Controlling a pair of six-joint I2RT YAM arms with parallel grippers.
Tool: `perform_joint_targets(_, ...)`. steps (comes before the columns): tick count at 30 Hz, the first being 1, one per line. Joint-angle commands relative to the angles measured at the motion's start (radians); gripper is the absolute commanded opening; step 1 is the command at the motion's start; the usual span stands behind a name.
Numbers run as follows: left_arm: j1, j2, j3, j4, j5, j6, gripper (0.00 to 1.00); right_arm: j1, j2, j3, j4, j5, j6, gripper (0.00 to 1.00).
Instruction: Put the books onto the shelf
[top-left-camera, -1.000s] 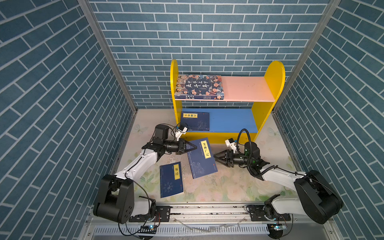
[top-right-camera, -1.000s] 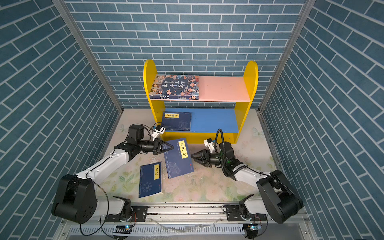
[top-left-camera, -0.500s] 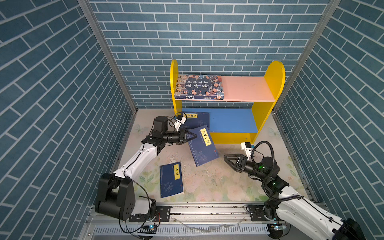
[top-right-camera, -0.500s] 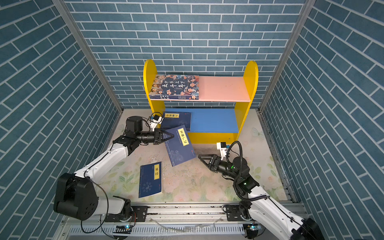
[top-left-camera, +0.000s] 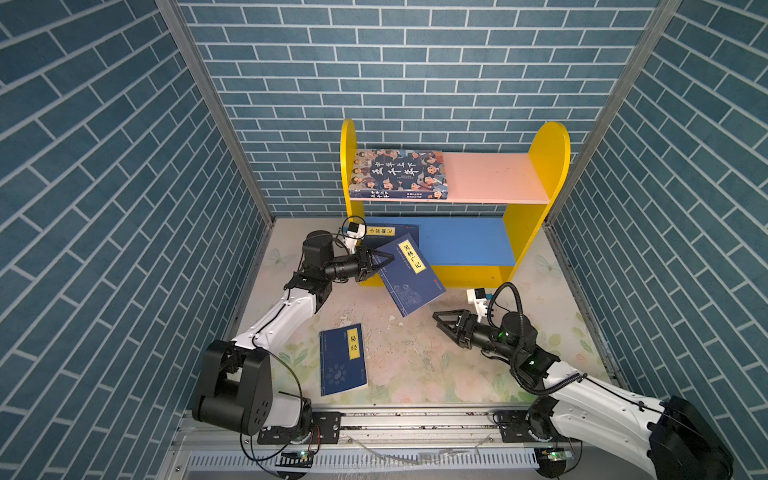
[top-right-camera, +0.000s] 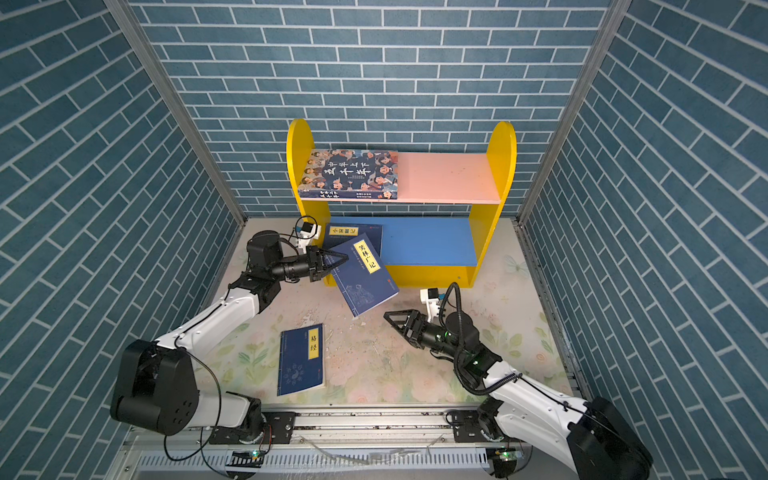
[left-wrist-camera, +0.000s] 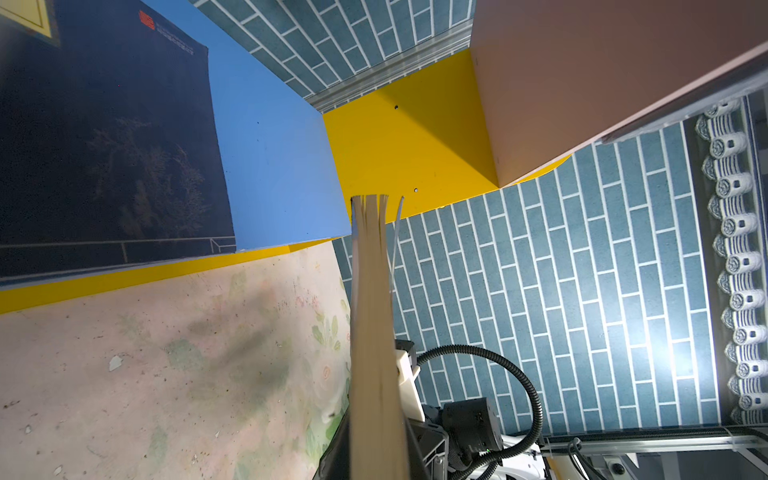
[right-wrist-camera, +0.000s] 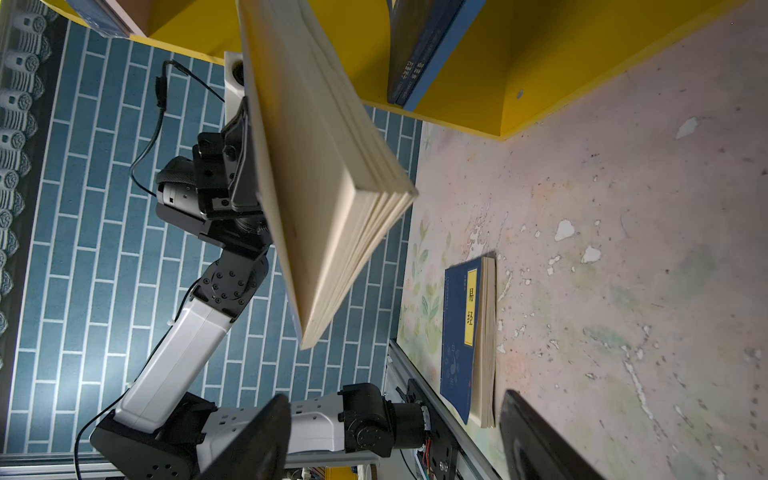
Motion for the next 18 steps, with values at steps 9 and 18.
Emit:
perform_joint_targets(9,0.006,-0.034,-0.044,0.105,-0.031,-0.082,0.00,0.066,0.108,0.096,0.249,0.033,-0.012,0.81)
perform_joint_targets(18,0.008,-0.039,-0.050,0.167,-0.032,-0.138,0.00,0.081,0.213,0.135,0.323,0.024,-0.009,0.81)
